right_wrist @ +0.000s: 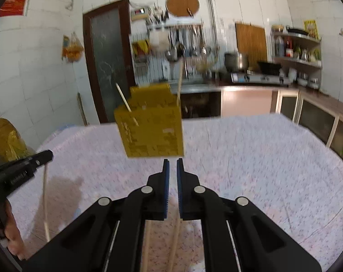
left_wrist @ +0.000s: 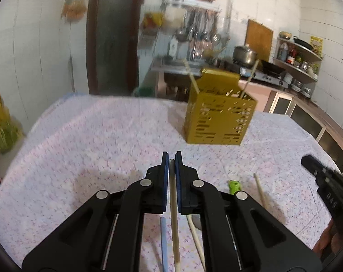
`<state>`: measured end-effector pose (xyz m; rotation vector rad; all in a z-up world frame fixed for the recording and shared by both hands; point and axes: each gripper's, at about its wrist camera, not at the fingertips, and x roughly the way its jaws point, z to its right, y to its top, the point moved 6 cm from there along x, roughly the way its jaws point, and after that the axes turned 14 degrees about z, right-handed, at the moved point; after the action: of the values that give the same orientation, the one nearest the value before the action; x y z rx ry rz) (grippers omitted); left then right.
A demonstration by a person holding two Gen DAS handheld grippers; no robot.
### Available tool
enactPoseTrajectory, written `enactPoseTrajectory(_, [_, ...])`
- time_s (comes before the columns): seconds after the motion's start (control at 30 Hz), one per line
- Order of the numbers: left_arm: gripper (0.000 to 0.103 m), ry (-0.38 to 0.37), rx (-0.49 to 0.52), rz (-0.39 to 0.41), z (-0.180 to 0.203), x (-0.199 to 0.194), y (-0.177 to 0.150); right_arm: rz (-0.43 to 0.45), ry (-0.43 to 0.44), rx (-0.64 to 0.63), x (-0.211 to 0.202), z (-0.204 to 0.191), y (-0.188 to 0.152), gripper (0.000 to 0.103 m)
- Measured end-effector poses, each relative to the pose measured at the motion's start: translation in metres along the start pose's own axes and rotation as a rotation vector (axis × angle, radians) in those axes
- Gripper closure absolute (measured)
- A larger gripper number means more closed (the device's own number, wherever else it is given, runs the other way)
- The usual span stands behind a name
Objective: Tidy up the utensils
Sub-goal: 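Carry the chopstick in the right tool over the holder while the left tool carries its chopstick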
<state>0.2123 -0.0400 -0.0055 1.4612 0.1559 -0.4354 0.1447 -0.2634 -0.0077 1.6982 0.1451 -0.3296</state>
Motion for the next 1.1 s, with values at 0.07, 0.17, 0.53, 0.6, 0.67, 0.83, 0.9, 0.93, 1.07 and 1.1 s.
enactPoseTrajectory(0.07, [0.098,0.006,-0.014,-0.045,-0.005,0.017,-0.008,-0.054,-0.006,0.016,0.015,0.006,-0.01,0.096])
enactPoseTrajectory(0.17, [0.099,0.016,-0.033,-0.108,-0.013,0.041,-0.017,-0.136,-0.034,0.024,0.038,0.012,-0.026,0.087])
enactPoseTrajectory(0.53, [0.099,0.043,-0.033,-0.211,-0.025,0.081,-0.041,-0.337,-0.086,-0.005,0.085,0.013,-0.068,0.075])
enactPoseTrajectory(0.6, [0.099,0.039,-0.03,-0.21,-0.023,0.081,-0.041,-0.336,-0.093,-0.03,0.089,0.009,-0.067,0.081])
enactPoseTrajectory(0.67, [0.099,0.036,-0.025,-0.202,-0.022,0.08,-0.04,-0.341,-0.076,-0.023,0.092,0.007,-0.066,0.096])
enactPoseTrajectory(0.83, [0.099,0.022,-0.013,-0.162,-0.016,0.066,-0.028,-0.279,-0.041,0.035,0.075,0.008,-0.054,0.097])
enactPoseTrajectory(0.9, [0.099,0.017,-0.007,-0.13,-0.015,0.056,-0.021,-0.225,-0.032,0.053,0.064,0.007,-0.042,0.097])
enactPoseTrajectory(0.93, [0.099,0.011,-0.007,-0.105,-0.013,0.048,-0.016,-0.187,-0.025,0.054,0.055,0.007,-0.034,0.097])
enactPoseTrajectory(1.07, [0.099,-0.01,-0.006,-0.04,-0.009,0.023,0.0,-0.05,-0.009,0.069,0.019,0.009,-0.005,0.097])
enactPoseTrajectory(1.1, [0.099,-0.012,-0.005,-0.023,-0.009,0.018,0.003,-0.012,-0.001,0.077,0.009,0.01,0.004,0.097])
